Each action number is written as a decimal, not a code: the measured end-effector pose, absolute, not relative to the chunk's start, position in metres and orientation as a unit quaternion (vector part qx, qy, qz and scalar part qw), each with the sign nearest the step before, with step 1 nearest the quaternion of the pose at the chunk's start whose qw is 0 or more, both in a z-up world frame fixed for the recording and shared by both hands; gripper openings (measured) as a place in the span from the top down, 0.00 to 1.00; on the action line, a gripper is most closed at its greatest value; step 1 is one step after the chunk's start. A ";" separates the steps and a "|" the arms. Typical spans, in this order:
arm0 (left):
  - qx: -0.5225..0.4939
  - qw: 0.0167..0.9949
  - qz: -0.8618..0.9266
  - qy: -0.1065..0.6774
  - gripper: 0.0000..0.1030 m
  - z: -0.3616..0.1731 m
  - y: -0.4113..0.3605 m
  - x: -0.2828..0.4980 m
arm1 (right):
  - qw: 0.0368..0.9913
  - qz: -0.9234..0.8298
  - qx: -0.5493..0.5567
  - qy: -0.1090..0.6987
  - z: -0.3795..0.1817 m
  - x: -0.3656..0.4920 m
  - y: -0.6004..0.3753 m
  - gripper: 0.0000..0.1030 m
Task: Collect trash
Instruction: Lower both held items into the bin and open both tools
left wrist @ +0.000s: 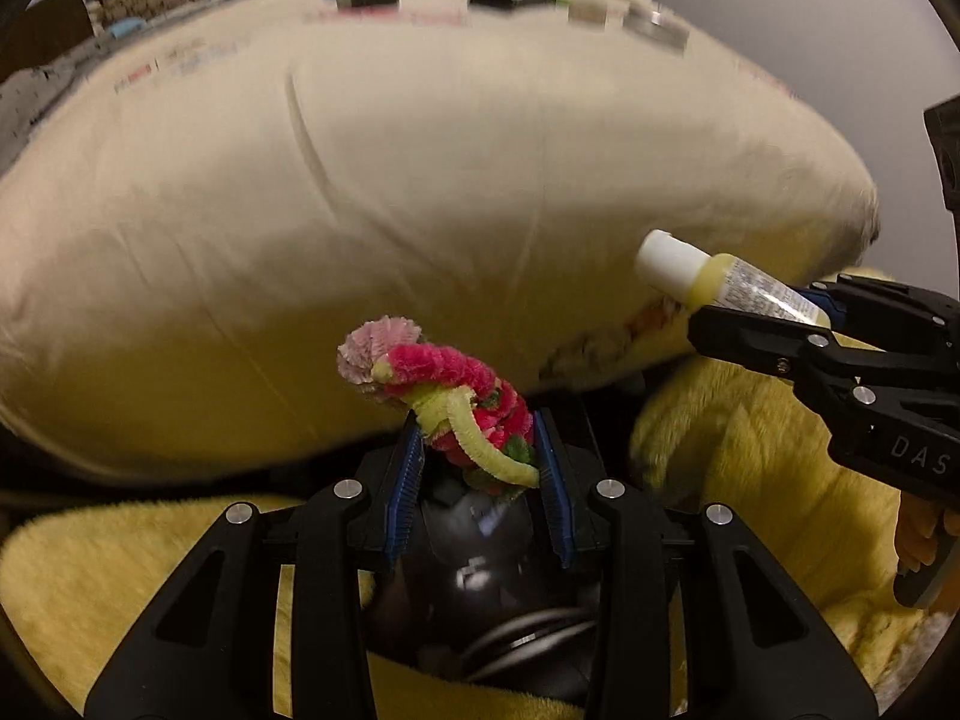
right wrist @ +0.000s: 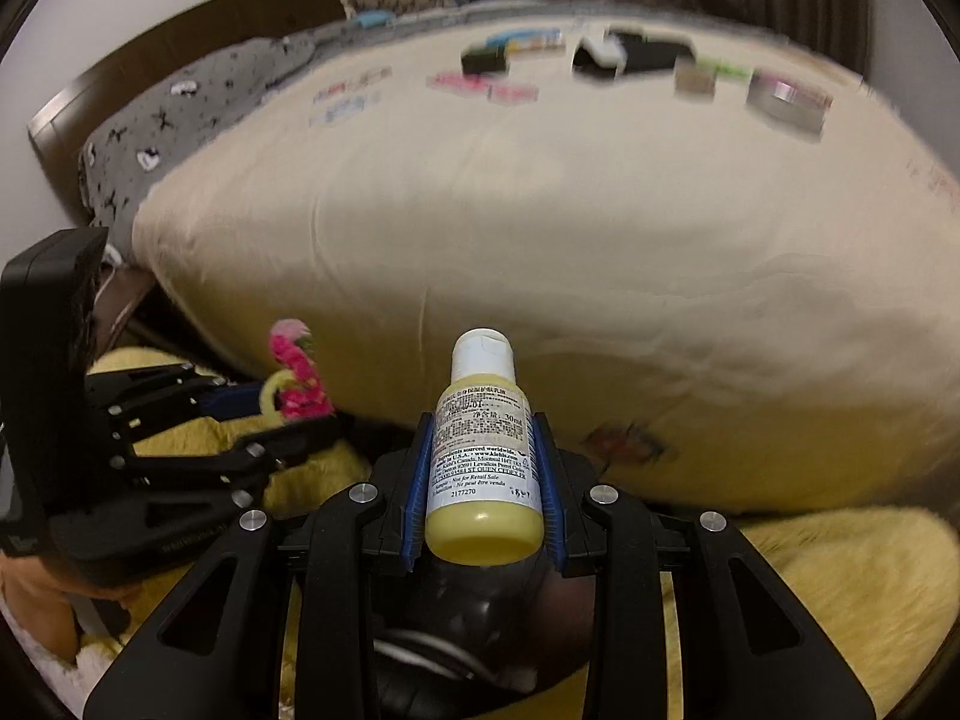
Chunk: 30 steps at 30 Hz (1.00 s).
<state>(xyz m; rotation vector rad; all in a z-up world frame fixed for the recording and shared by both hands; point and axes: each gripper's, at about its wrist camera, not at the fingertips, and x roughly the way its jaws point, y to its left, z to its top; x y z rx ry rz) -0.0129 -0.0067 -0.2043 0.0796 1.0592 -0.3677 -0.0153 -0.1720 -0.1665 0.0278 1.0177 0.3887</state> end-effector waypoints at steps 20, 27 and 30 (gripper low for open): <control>0.034 0.779 -0.174 0.601 0.64 -0.286 -0.019 -0.006 | 0.784 0.173 0.037 0.594 -0.242 0.001 -0.153 0.69; 0.033 0.779 -0.163 0.604 0.40 -0.290 -0.021 -0.002 | 0.788 0.170 0.047 0.590 -0.244 0.009 -0.156 0.49; 0.033 0.780 -0.159 0.604 0.34 -0.288 -0.020 -0.002 | 0.794 0.163 0.050 0.583 -0.241 0.011 -0.164 0.45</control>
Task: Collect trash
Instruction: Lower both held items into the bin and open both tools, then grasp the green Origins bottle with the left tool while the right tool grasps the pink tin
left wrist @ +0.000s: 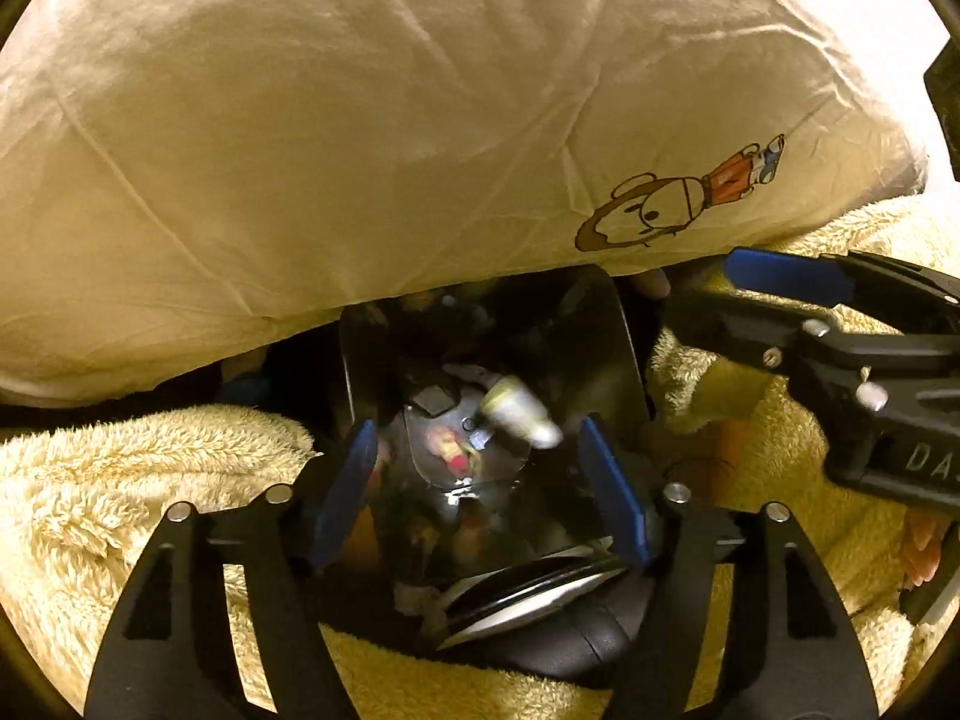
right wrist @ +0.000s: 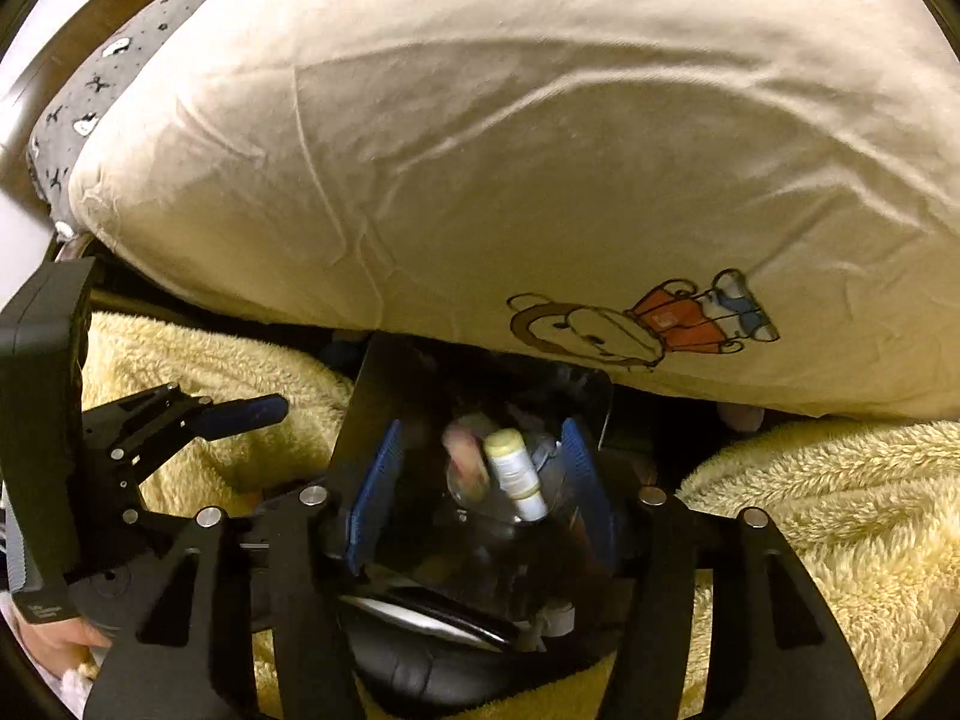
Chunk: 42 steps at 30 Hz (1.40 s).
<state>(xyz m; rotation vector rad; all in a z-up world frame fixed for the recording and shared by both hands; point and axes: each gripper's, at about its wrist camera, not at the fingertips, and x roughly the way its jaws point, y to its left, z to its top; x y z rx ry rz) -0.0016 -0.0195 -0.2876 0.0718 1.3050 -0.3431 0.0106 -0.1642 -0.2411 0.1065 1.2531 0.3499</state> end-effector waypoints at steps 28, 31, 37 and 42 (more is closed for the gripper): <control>0.059 0.882 -0.163 0.439 0.11 -0.131 -0.030 0.112 | 0.915 -0.044 0.025 0.401 -0.104 0.127 -0.297 0.15; 0.060 0.886 -0.148 0.435 0.11 -0.126 -0.035 0.139 | 0.912 -0.052 0.027 0.405 -0.108 0.153 -0.304 0.15; 0.042 0.891 -0.118 0.436 0.11 -0.124 -0.036 0.190 | 0.905 -0.063 0.023 0.420 -0.120 0.190 -0.307 0.15; 0.018 0.892 -0.090 0.443 0.11 -0.124 -0.028 0.238 | 0.902 -0.066 0.027 0.426 -0.124 0.210 -0.311 0.15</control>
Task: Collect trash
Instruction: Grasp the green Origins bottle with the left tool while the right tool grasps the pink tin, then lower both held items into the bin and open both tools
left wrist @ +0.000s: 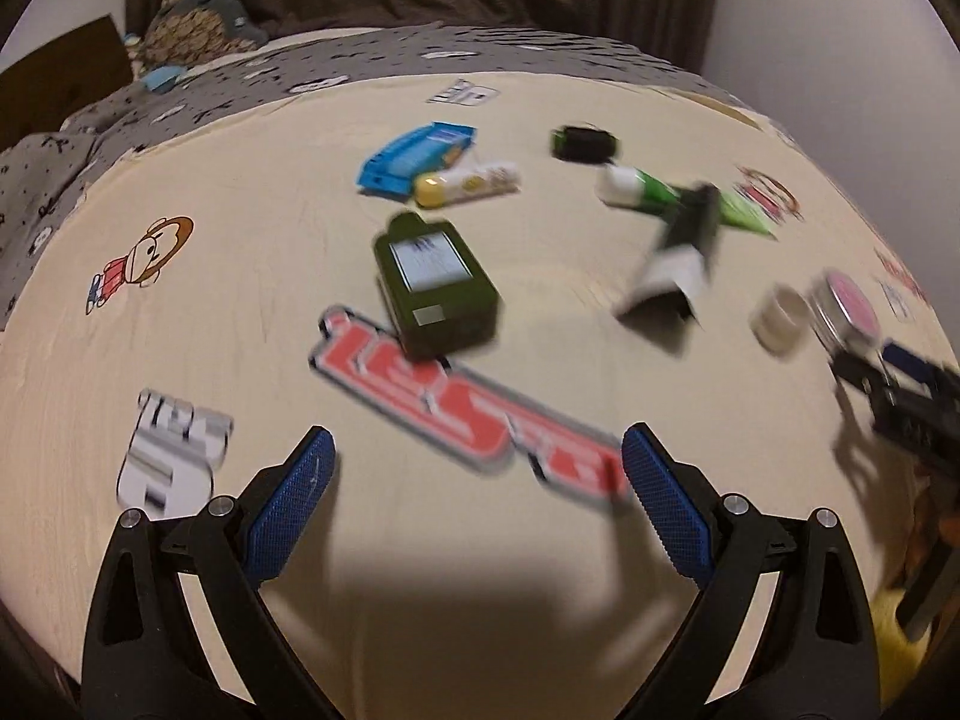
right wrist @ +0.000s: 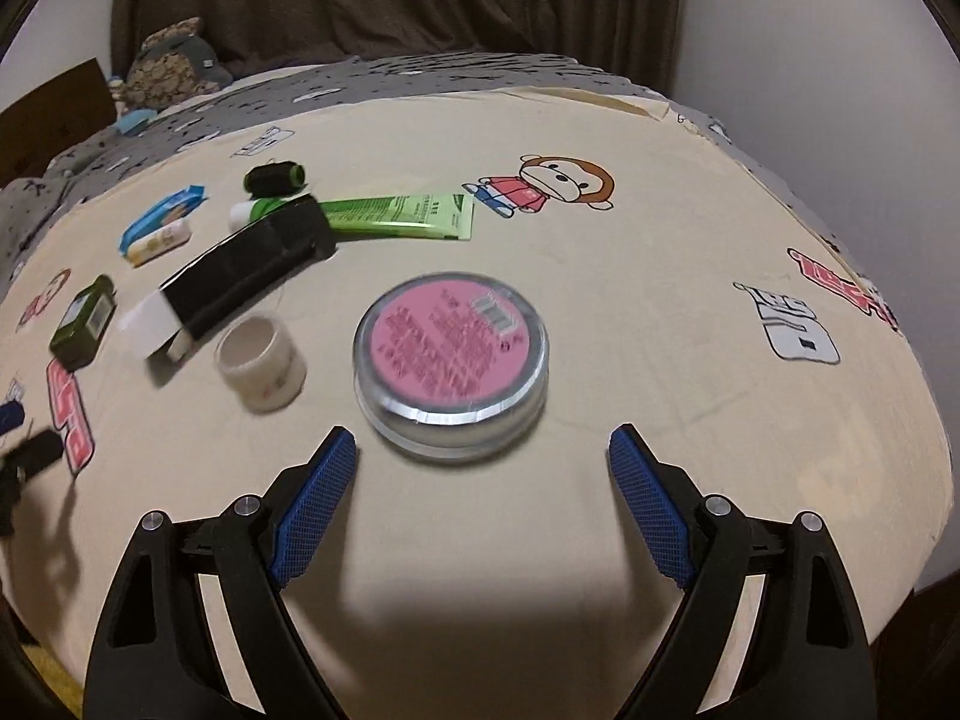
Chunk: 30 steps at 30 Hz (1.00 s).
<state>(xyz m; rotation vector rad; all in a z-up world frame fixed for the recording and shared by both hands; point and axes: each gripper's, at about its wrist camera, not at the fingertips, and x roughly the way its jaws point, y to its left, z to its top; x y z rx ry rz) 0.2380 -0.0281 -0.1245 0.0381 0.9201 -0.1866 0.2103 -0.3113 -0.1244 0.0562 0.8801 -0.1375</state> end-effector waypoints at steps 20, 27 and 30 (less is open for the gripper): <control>0.004 0.884 -0.074 0.462 0.59 -0.132 -0.024 0.320 | 0.908 -0.052 0.030 0.415 -0.125 0.231 -0.308 0.30; 0.038 0.888 -0.095 0.449 0.61 -0.121 -0.020 0.267 | 0.919 -0.035 0.012 0.393 -0.101 0.192 -0.297 0.31; 0.040 0.895 -0.106 0.431 0.61 -0.111 -0.018 0.234 | 0.922 -0.012 0.008 0.386 -0.093 0.172 -0.286 0.31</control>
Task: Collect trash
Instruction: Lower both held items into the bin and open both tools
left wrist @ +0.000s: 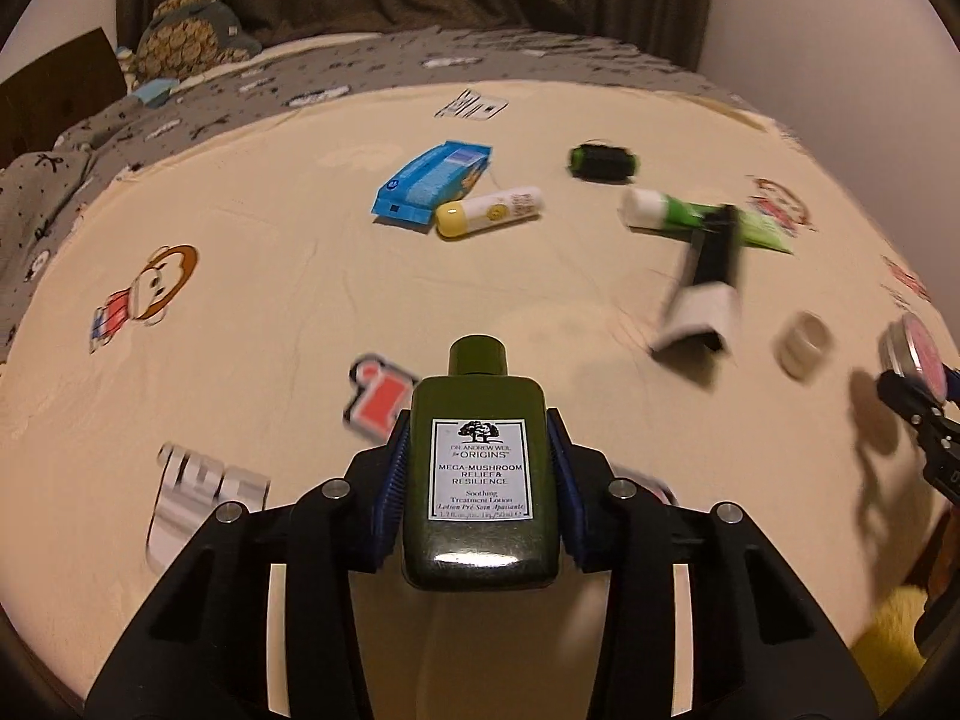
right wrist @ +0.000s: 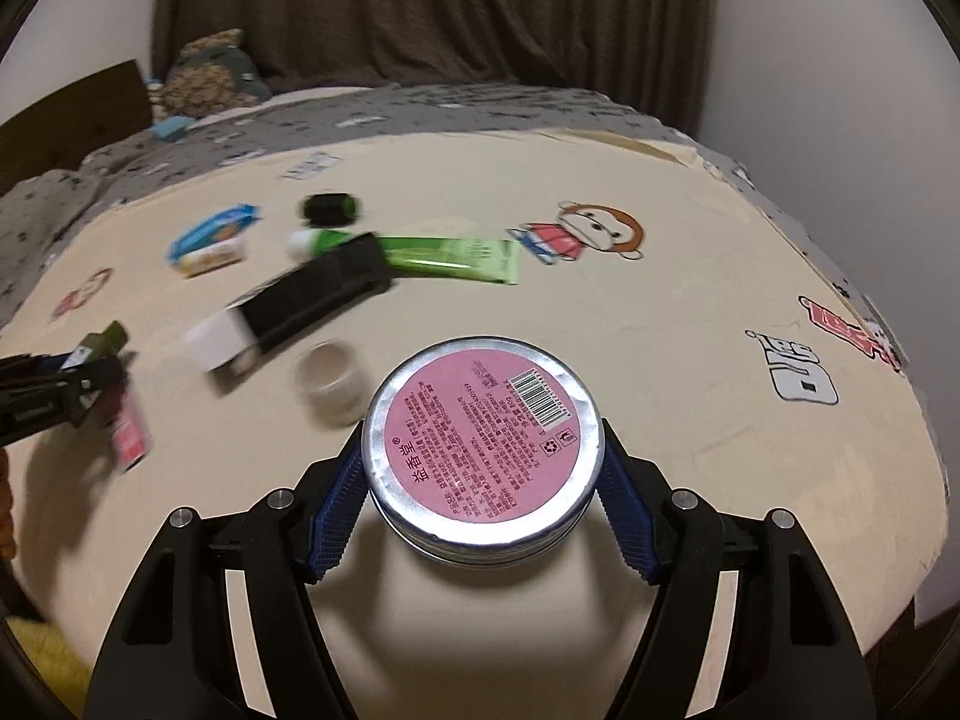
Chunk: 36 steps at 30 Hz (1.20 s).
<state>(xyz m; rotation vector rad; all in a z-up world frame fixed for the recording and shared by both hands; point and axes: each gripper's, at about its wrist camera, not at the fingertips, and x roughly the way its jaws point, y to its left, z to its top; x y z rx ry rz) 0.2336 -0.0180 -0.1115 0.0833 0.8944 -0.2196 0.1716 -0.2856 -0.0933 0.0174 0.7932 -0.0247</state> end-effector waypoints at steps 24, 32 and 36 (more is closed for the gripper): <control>0.030 0.892 -0.162 0.422 0.61 -0.136 -0.004 0.018 | 0.900 0.141 0.013 0.412 -0.112 0.021 -0.195 0.31; 0.033 0.858 -0.166 0.485 0.61 -0.189 -0.002 -0.006 | 0.865 0.156 0.013 0.477 -0.163 0.001 -0.180 0.31; 0.032 0.837 -0.167 0.520 0.61 -0.218 -0.003 -0.009 | 0.843 0.165 0.023 0.512 -0.187 -0.005 -0.173 0.31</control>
